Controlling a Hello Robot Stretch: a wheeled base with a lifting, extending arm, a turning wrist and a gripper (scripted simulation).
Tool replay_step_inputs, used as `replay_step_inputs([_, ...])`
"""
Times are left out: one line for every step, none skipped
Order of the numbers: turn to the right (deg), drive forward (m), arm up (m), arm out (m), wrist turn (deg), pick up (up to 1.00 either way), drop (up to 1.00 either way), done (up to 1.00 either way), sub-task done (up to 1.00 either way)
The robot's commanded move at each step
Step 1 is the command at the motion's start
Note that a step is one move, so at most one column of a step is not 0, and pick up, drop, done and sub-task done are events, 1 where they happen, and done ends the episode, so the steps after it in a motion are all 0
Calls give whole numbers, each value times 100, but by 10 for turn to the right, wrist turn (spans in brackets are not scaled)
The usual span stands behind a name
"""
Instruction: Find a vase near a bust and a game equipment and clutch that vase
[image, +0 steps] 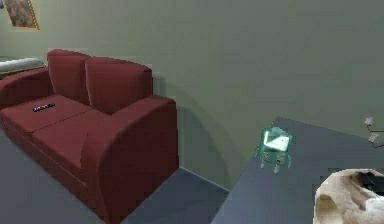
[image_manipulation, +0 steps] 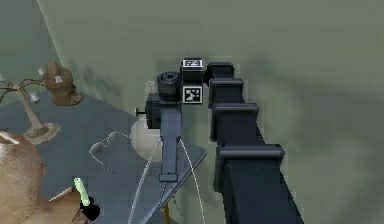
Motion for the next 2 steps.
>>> replay_step_inputs([0, 0, 0, 0, 450, 0, 0, 0, 0])
replay_step_inputs([0, 0, 0, 0, 450, 0, 0, 0, 0])
